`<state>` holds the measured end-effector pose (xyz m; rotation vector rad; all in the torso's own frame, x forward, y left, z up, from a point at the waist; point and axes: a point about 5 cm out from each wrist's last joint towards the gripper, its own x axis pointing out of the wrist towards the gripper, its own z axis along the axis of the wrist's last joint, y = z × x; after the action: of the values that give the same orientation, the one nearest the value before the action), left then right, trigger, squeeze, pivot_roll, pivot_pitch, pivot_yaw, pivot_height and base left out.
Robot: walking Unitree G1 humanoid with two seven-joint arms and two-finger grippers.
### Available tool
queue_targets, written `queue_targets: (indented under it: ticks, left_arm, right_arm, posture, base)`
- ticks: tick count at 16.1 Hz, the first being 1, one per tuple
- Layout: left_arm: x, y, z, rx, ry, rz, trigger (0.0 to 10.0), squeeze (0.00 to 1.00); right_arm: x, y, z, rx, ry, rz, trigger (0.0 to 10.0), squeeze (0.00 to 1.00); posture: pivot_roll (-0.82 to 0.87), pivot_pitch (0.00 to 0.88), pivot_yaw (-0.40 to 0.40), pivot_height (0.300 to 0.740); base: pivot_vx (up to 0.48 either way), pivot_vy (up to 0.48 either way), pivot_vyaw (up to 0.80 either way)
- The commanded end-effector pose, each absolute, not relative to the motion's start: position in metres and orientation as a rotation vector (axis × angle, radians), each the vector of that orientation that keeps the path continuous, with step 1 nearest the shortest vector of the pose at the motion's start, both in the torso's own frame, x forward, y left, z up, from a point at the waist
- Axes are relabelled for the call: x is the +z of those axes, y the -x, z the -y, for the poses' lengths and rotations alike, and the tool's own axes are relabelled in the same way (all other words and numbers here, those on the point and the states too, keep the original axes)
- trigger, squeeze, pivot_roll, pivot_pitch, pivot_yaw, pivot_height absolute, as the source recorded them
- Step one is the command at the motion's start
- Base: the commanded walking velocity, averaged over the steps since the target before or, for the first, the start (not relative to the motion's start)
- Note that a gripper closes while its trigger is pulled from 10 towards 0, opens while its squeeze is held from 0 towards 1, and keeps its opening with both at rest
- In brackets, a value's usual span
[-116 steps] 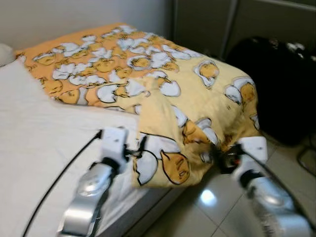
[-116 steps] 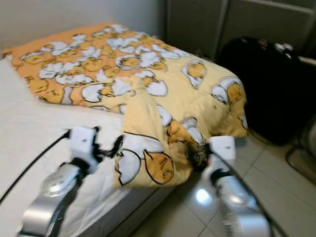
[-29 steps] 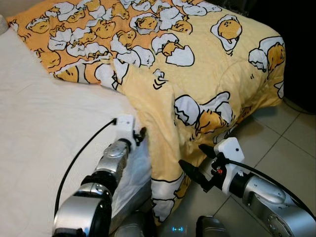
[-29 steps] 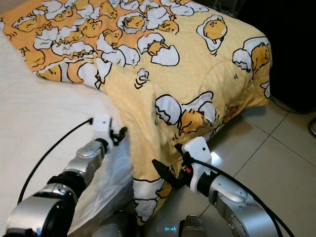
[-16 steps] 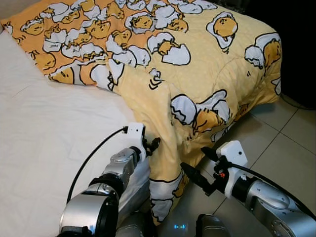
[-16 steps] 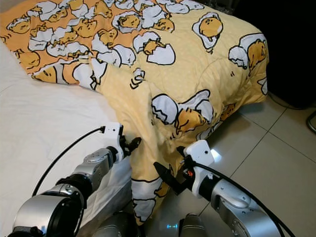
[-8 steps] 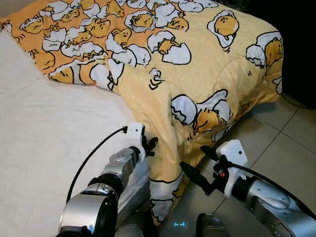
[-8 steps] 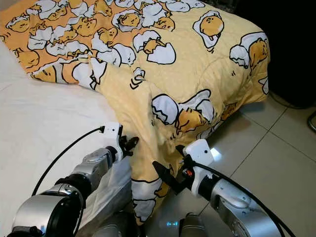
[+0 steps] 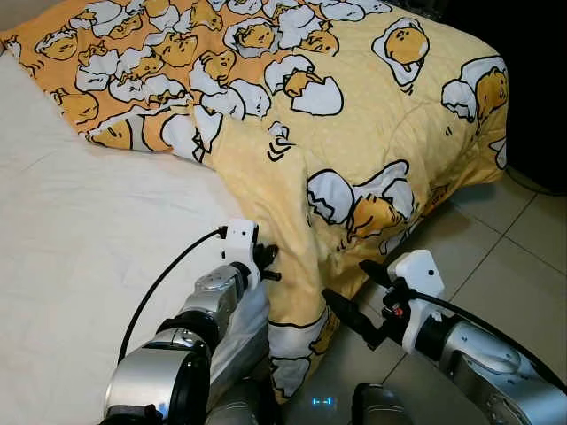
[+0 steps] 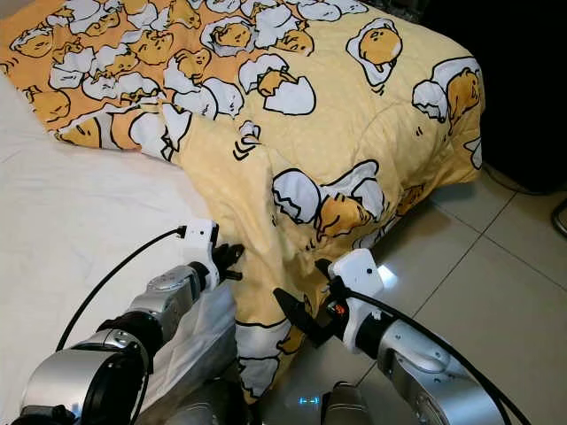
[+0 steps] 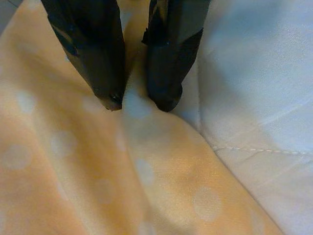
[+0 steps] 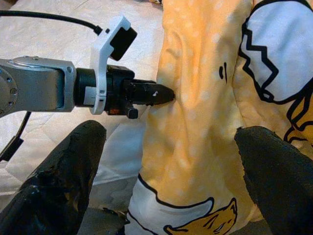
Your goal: Clean up the room
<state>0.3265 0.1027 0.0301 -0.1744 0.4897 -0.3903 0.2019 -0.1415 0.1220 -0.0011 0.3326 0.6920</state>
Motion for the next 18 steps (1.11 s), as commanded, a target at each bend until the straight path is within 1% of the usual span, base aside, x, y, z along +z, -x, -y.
queue_targets:
  ticks: [1,6,8,10,11,13,14,16,17,18]
  left_arm:
    - [0.023,-0.321,-0.11,-0.373,0.197,-0.52,0.0,0.0]
    - [0.023,-0.32,-0.11,-0.388,0.204,-0.496,0.0,0.0]
    - [0.026,-0.321,-0.115,-0.38,0.187,-0.429,0.0,0.0]
    - [0.028,-0.314,-0.117,-0.405,0.194,-0.343,0.0,0.0]
    - [0.026,-0.308,-0.115,-0.422,0.188,-0.327,0.0,0.0]
    - [0.016,-0.283,-0.103,-0.506,0.145,-0.318,0.0,0.0]
    - [0.008,-0.268,-0.094,-0.549,0.129,-0.35,0.0,0.0]
    - [0.002,-0.257,-0.088,-0.577,0.118,-0.376,0.0,0.0]
    - [-0.01,-0.236,-0.08,-0.611,0.087,-0.444,0.0,0.0]
    - [-0.013,-0.23,-0.078,-0.625,0.076,-0.467,0.0,0.0]
  right_arm:
    - [0.121,-0.202,0.141,0.685,-0.014,-0.33,10.0,0.0]
    - [0.123,-0.209,0.15,0.592,-0.003,-0.284,10.0,0.0]
    - [0.125,-0.212,0.153,0.555,-0.013,-0.259,10.0,0.0]
    - [0.126,-0.212,0.153,0.551,-0.027,-0.246,10.0,0.0]
    - [0.126,-0.212,0.153,0.558,-0.036,-0.242,10.0,0.0]
    - [0.124,-0.21,0.15,0.608,-0.048,-0.26,10.0,0.0]
    - [0.124,-0.211,0.151,0.614,-0.041,-0.271,10.0,0.0]
    - [0.123,-0.213,0.152,0.62,-0.036,-0.279,10.0,0.0]
    - [0.122,-0.213,0.153,0.661,-0.01,-0.317,10.0,0.0]
    - [0.121,-0.213,0.153,0.671,-0.001,-0.331,10.0,0.0]
  posture:
    - [-0.22,0.204,0.157,0.74]
    - [-0.2,0.188,0.163,0.74]
    - [-0.19,0.174,0.168,0.74]
    - [-0.18,0.154,0.167,0.74]
    - [-0.17,0.151,0.162,0.74]
    - [-0.16,0.148,0.154,0.74]
    - [-0.14,0.142,0.14,0.74]
    - [-0.14,0.142,0.14,0.74]
    - [-0.14,0.14,0.128,0.74]
    - [-0.14,0.141,0.126,0.74]
  base:
    - [0.0,0.0,0.0]
    - [0.0,0.0,0.0]
    - [0.0,0.0,0.0]
    - [0.0,0.0,0.0]
    - [0.0,0.0,0.0]
    - [0.0,0.0,0.0]
    - [0.0,0.0,0.0]
    - [0.0,0.0,0.0]
    - [0.0,0.0,0.0]
    - [0.0,0.0,0.0]
